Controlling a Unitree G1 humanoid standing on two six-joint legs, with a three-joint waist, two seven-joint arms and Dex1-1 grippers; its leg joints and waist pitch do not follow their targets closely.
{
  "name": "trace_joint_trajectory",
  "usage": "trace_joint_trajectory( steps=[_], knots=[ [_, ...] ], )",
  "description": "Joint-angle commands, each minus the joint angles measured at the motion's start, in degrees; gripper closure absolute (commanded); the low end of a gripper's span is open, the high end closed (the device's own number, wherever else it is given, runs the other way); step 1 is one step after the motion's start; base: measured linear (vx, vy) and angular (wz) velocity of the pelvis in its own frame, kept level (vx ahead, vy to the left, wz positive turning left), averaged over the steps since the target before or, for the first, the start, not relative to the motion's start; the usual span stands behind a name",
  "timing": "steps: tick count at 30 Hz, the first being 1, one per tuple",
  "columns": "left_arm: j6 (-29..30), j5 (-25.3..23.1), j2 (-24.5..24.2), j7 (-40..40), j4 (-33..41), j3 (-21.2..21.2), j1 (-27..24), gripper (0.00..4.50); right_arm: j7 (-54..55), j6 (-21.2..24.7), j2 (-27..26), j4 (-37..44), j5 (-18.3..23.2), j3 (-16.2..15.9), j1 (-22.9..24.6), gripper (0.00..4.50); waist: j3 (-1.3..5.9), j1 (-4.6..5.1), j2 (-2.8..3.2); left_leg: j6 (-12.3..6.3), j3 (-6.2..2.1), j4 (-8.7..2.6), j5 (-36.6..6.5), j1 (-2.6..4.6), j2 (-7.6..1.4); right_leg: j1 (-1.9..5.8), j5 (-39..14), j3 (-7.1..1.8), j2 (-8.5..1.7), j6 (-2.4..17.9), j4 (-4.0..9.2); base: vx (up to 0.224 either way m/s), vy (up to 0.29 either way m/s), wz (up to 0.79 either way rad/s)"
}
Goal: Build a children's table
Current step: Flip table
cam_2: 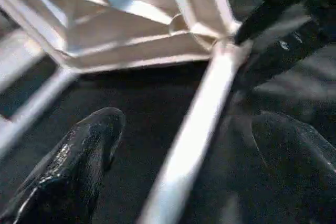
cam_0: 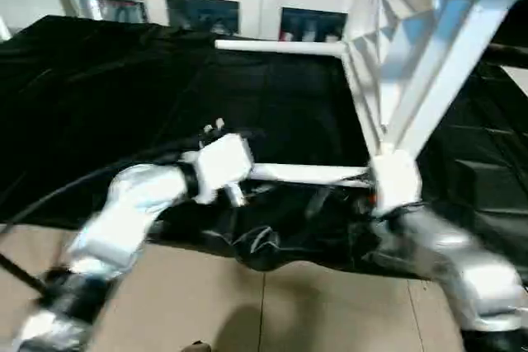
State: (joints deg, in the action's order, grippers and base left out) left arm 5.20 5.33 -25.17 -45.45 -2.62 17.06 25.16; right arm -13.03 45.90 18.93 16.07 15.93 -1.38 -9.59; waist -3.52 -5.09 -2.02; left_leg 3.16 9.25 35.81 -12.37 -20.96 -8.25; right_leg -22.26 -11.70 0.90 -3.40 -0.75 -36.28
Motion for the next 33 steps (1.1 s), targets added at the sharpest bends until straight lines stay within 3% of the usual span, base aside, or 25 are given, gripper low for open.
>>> trace_joint_trajectory(
  steps=[1,3,4,6,7,11,12,14,15,18,20,26,33],
  knots=[
    [1.58,3.70,2.43,-3.10,-4.87,-0.71,4.51,0.00,-5.08,0.84,3.73,3.63,3.52,2.59,0.86,0.08,3.48,-0.09,0.55,2.77,-1.11,-5.20,-8.15,1.01,-3.93,2.01,-5.20,-2.52,-4.53,10.46,3.91,0.000,0.000,0.00],
    [1.44,3.33,3.42,-5.39,-9.03,-0.03,7.32,0.00,-8.84,1.48,6.63,5.70,5.29,4.32,1.81,0.08,3.53,-0.25,0.41,2.11,-1.04,-5.09,-8.18,1.09,-3.96,2.09,-4.29,-2.58,-4.58,10.89,3.91,0.000,0.000,0.00],
    [1.16,2.57,4.31,-6.80,-12.66,0.52,9.56,0.00,-11.45,1.05,9.32,6.85,5.21,4.91,2.95,0.08,3.51,-0.25,0.82,1.34,-1.13,-5.11,-7.20,0.73,-4.01,2.35,-3.13,-2.56,-4.63,11.04,3.95,0.000,0.000,0.00],
    [0.69,1.31,5.13,-8.55,-16.80,1.43,11.96,0.00,-13.79,0.46,11.93,8.01,4.99,5.41,4.38,0.08,3.59,-0.40,0.38,0.95,-1.14,-4.95,-7.01,0.89,-4.07,2.58,-2.88,-2.58,-4.72,11.28,3.91,0.000,0.000,0.00],
    [-0.82,-0.39,5.60,-8.98,-20.10,2.27,13.69,0.00,-14.81,0.39,13.26,8.74,5.12,5.97,5.39,0.08,3.38,-0.18,0.97,0.32,-1.04,-4.94,-7.84,0.75,-4.01,2.49,-4.59,-2.70,-4.70,11.40,4.55,0.000,0.000,0.00],
    [-4.21,-5.27,6.02,-9.05,-27.63,5.25,17.66,0.00,-16.47,-0.09,15.50,10.14,5.85,7.09,7.83,0.08,3.63,0.00,0.85,-0.89,-1.43,-4.81,-5.94,0.43,-4.28,3.06,-3.07,-2.62,-5.19,12.71,4.08,0.000,0.000,0.00],
    [-4.66,-6.03,6.08,-9.19,-28.82,5.87,18.30,0.00,-16.76,-0.18,15.82,10.39,6.02,7.27,8.29,0.08,3.44,0.02,1.07,-1.18,-1.41,-4.84,-6.05,0.30,-4.21,2.95,-3.75,-2.59,-5.10,12.68,4.38,0.000,0.000,0.00],
    [-5.42,-7.17,6.98,-9.21,-32.87,7.28,20.15,0.00,-17.19,-0.01,16.35,11.19,6.36,7.50,9.39,0.08,3.37,-0.08,1.28,-1.30,-1.37,-4.79,-7.19,0.70,-4.39,2.73,-5.02,-2.61,-5.15,13.52,4.41,0.000,0.000,0.00],
    [-5.42,-7.17,6.98,-9.21,-32.87,7.28,20.15,0.00,-17.19,-0.01,16.35,11.19,6.36,7.50,9.39,0.08,3.23,0.05,1.16,-1.39,-1.34,-4.87,-7.55,0.57,-4.39,2.71,-5.61,-2.62,-5.06,13.57,4.57,0.000,0.000,0.00],
    [-8.50,-9.81,9.65,-5.53,-41.81,8.02,23.49,0.00,-17.22,0.22,16.35,11.90,6.62,7.34,10.05,0.08,3.03,-0.05,1.31,-1.52,-1.36,-4.90,-8.58,0.70,-4.37,2.57,-7.35,-2.57,-5.04,14.08,4.89,0.000,0.000,0.00],
    [-9.60,-11.51,11.15,-4.65,-46.64,8.20,25.10,0.00,-17.68,0.57,16.04,12.79,6.93,7.07,10.37,0.08,3.08,-0.14,1.11,-1.63,-1.42,-4.91,-8.50,0.76,-4.51,2.70,-6.96,-2.65,-5.23,14.15,4.86,0.000,0.000,0.00],
    [-7.25,-13.18,13.05,-4.36,-51.72,9.47,26.80,0.00,-18.81,1.28,16.82,14.09,7.83,5.64,11.19,0.08,3.04,-0.09,0.95,-2.48,-1.53,-4.95,-7.35,0.64,-4.65,2.79,-5.03,-2.62,-5.50,14.93,4.67,0.000,0.000,0.00],
    [-7.49,-14.96,15.94,0.16,-59.73,8.51,29.56,0.00,-18.94,1.62,16.79,14.27,7.74,5.15,11.03,0.08,2.77,-0.15,0.72,-2.67,-1.67,-5.06,-8.66,0.71,-4.67,2.73,-9.07,-2.68,-5.68,14.32,5.18,0.000,0.000,0.00]
  ],
)
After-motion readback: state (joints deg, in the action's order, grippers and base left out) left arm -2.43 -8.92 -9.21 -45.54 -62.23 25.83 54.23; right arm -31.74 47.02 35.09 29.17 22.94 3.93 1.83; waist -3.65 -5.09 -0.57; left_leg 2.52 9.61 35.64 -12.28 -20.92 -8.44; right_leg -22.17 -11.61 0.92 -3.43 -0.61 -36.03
